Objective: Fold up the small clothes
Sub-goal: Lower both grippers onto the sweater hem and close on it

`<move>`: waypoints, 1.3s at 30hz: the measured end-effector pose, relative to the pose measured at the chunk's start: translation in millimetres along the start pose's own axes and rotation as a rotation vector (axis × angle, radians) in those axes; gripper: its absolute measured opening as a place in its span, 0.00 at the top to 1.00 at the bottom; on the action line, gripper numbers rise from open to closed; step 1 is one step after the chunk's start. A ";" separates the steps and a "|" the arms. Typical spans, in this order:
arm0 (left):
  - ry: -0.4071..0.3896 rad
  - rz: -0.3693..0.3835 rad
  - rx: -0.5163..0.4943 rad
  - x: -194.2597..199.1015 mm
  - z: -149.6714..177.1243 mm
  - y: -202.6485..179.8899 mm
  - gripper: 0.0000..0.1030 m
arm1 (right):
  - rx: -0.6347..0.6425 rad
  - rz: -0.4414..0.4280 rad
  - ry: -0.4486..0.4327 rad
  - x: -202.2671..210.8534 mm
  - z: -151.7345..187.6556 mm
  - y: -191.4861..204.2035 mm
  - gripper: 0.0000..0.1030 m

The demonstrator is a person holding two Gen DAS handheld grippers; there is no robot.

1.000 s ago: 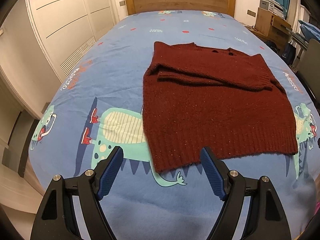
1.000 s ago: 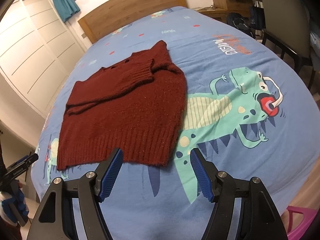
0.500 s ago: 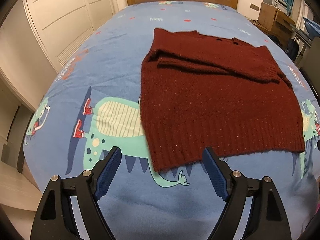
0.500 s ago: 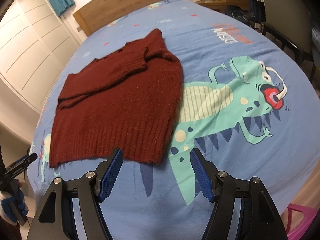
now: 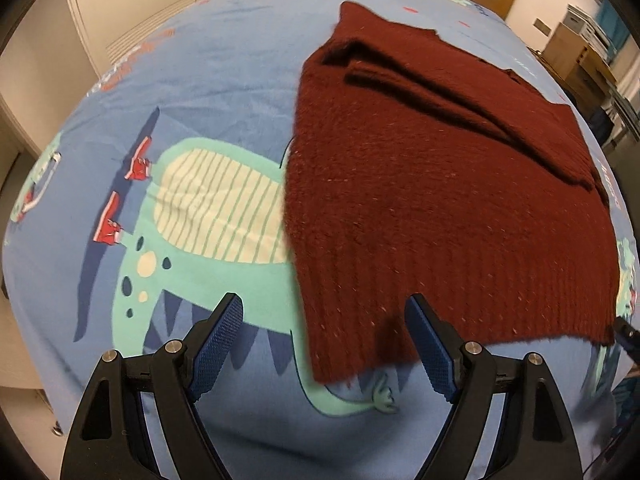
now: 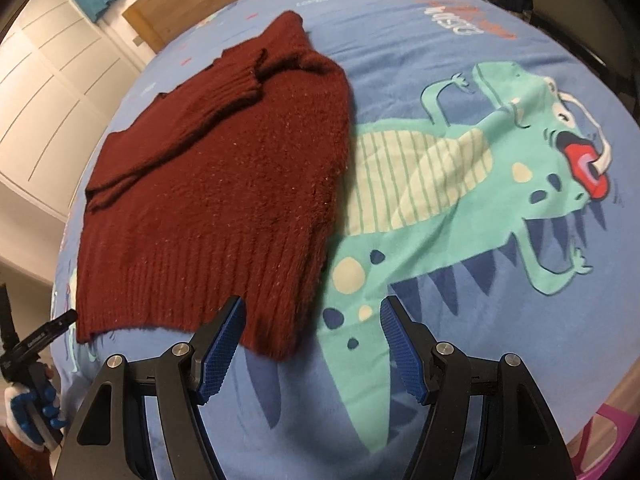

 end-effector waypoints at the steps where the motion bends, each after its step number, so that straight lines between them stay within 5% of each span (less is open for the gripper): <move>1: 0.007 0.007 0.014 -3.7 -1.7 3.1 0.23 | 0.000 -0.008 0.007 -3.3 -1.2 0.6 0.31; 9: 0.044 0.069 0.104 -18.2 -14.7 22.6 0.24 | 0.004 -0.045 0.036 -20.9 -11.2 1.4 0.29; 20: 0.039 0.283 0.079 -16.6 -18.6 6.3 0.25 | -0.008 -0.140 0.037 -27.1 -14.5 11.1 0.30; 27: 0.028 0.362 0.066 -12.5 -12.6 4.6 0.26 | -0.021 -0.176 0.053 -26.3 -14.1 3.9 0.42; 39: 0.049 0.522 0.174 -6.2 -13.1 32.9 0.46 | -0.065 -0.267 0.061 -33.4 -19.3 8.5 0.62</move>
Point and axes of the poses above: each gripper's, at about its wrist camera, not at the fingertips, and x roughly against the way its jaws point, y to its left, z to its underside, the point moved 6 cm from there along -x, roughly the way its jaws point, and after that the axes turned 2 degrees about x, right-handed, at the moved point
